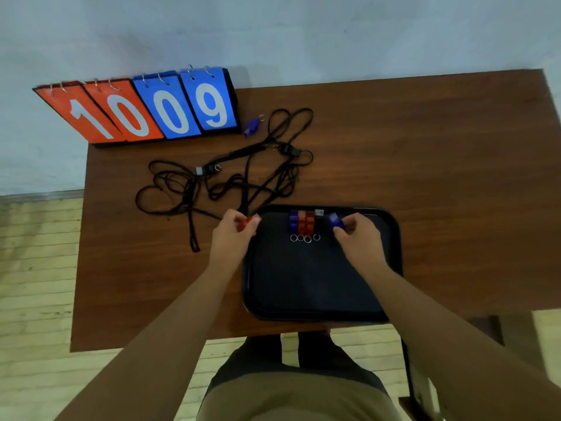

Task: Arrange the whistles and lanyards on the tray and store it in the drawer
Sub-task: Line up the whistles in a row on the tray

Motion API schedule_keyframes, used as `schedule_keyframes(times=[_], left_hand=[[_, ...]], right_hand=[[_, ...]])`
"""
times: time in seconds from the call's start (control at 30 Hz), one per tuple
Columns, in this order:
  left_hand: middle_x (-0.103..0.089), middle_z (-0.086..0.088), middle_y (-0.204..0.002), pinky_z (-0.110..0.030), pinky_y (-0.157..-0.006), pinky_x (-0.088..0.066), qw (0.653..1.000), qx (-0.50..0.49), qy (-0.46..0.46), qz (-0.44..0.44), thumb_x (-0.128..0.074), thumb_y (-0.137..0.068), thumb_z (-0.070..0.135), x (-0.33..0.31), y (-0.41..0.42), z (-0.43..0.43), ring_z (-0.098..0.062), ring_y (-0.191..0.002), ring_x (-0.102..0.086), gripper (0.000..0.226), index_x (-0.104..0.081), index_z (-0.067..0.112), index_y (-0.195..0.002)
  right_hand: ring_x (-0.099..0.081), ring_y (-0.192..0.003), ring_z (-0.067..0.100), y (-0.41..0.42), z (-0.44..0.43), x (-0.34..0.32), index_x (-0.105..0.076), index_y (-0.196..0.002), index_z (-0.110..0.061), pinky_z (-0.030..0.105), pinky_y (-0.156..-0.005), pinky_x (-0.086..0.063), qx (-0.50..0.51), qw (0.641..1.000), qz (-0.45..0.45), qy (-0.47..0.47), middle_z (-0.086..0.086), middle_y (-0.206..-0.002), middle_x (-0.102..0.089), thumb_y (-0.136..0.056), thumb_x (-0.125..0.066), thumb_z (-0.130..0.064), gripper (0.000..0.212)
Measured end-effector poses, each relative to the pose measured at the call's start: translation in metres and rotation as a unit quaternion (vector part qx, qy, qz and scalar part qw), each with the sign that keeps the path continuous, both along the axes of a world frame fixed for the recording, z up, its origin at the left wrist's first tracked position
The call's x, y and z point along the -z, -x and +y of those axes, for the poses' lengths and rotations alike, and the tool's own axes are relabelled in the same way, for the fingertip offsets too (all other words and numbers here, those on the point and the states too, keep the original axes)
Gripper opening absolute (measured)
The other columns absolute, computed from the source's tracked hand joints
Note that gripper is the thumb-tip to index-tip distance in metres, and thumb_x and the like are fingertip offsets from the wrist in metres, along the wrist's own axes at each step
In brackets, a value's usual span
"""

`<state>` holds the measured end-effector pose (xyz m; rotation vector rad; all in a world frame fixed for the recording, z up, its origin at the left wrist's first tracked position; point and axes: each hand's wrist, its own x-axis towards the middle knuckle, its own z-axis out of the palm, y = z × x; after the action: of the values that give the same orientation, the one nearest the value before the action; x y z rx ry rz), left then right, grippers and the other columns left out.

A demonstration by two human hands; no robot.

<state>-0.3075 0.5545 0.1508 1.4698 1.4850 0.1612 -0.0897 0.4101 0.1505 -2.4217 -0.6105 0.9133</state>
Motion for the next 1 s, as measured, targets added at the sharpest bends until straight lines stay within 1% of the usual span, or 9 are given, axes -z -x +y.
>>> schedule_keyframes(times=[0.1, 0.23, 0.4, 0.5, 0.6, 0.77, 0.87, 0.93, 1.0], left_hand=[[-0.063, 0.004, -0.089, -0.024, -0.064, -0.043, 0.995, 0.057, -0.062, 0.053, -0.063, -0.094, 0.048, 0.006, -0.007, -0.005, -0.010, -0.082, -0.060, 0.028, -0.060, 0.019, -0.094], [-0.053, 0.002, -0.097, -0.027, -0.079, -0.040, 0.981, 0.109, -0.145, 0.068, -0.062, -0.094, 0.044, 0.016, -0.023, -0.012, -0.013, -0.091, -0.051, 0.024, -0.059, 0.020, -0.094], [-0.051, 0.000, -0.105, -0.026, -0.071, -0.040, 0.980, 0.106, -0.122, 0.118, -0.061, -0.096, 0.037, 0.026, -0.041, -0.020, -0.012, -0.086, -0.052, 0.022, -0.057, 0.016, -0.102], [-0.053, -0.003, -0.107, -0.031, -0.074, -0.048, 0.977, 0.122, -0.119, 0.127, -0.059, -0.096, 0.033, 0.031, -0.045, -0.023, -0.017, -0.087, -0.056, 0.021, -0.056, 0.015, -0.106], [-0.052, 0.000, -0.107, -0.029, -0.072, -0.049, 0.978, 0.120, -0.117, 0.121, -0.058, -0.096, 0.035, 0.029, -0.045, -0.022, -0.012, -0.084, -0.056, 0.022, -0.054, 0.017, -0.108], [-0.048, 0.001, -0.113, -0.027, -0.067, -0.047, 0.959, 0.172, -0.154, 0.162, -0.054, -0.099, 0.034, 0.029, -0.031, -0.028, -0.009, -0.079, -0.053, 0.021, -0.054, 0.018, -0.112], [-0.049, 0.003, -0.112, -0.024, -0.071, -0.042, 0.968, 0.149, -0.138, 0.147, -0.054, -0.101, 0.033, 0.032, -0.029, -0.029, -0.007, -0.086, -0.050, 0.021, -0.056, 0.018, -0.115], [-0.051, 0.004, -0.111, -0.025, -0.074, -0.050, 0.979, 0.125, -0.114, 0.113, -0.056, -0.100, 0.033, 0.034, -0.031, -0.028, -0.008, -0.091, -0.054, 0.021, -0.057, 0.020, -0.115], [-0.053, 0.003, -0.111, -0.025, -0.068, -0.058, 0.987, 0.107, -0.095, 0.074, -0.058, -0.099, 0.032, 0.038, -0.035, -0.028, -0.010, -0.091, -0.060, 0.018, -0.057, 0.021, -0.112]], right_hand=[[-0.059, -0.084, 0.010, 0.001, -0.002, 0.014, -0.060, -0.101, -0.016, 0.019, -0.064, -0.041, 0.013, 1.000, -0.014, 0.009, 0.003, -0.106, -0.062, -0.092, -0.067, -0.020, 0.012], [-0.062, -0.090, 0.017, -0.001, -0.002, 0.026, -0.061, -0.107, -0.012, 0.029, -0.077, -0.051, 0.023, 0.999, -0.029, 0.025, 0.006, -0.110, -0.062, -0.092, -0.066, -0.020, 0.018], [-0.061, -0.090, 0.016, -0.005, -0.001, 0.032, -0.058, -0.106, -0.014, 0.031, -0.077, -0.051, 0.007, 0.999, -0.025, 0.021, 0.005, -0.111, -0.060, -0.093, -0.066, -0.023, 0.018], [-0.061, -0.088, 0.016, -0.005, 0.000, 0.033, -0.058, -0.103, -0.015, 0.030, -0.074, -0.049, -0.005, 1.000, -0.025, 0.016, 0.003, -0.108, -0.060, -0.093, -0.067, -0.024, 0.017], [-0.061, -0.088, 0.015, -0.003, 0.000, 0.033, -0.059, -0.105, -0.016, 0.029, -0.075, -0.049, -0.014, 0.999, -0.025, 0.016, 0.002, -0.108, -0.060, -0.092, -0.067, -0.026, 0.018], [-0.056, -0.082, 0.009, -0.002, -0.004, 0.035, -0.060, -0.107, -0.015, 0.025, -0.071, -0.042, -0.023, 0.999, -0.034, 0.015, 0.002, -0.109, -0.058, -0.095, -0.065, -0.024, 0.016], [-0.059, -0.087, 0.011, -0.002, -0.005, 0.036, -0.061, -0.108, -0.015, 0.025, -0.073, -0.043, -0.024, 0.999, -0.032, 0.009, 0.002, -0.109, -0.059, -0.094, -0.065, -0.024, 0.016], [-0.059, -0.088, 0.012, -0.001, -0.004, 0.037, -0.062, -0.108, -0.015, 0.025, -0.073, -0.045, -0.030, 0.999, -0.031, 0.006, 0.001, -0.108, -0.060, -0.094, -0.066, -0.024, 0.017], [-0.060, -0.089, 0.011, 0.000, -0.005, 0.037, -0.062, -0.108, -0.015, 0.025, -0.074, -0.047, -0.033, 0.999, -0.029, 0.001, 0.000, -0.107, -0.060, -0.095, -0.065, -0.026, 0.018]])
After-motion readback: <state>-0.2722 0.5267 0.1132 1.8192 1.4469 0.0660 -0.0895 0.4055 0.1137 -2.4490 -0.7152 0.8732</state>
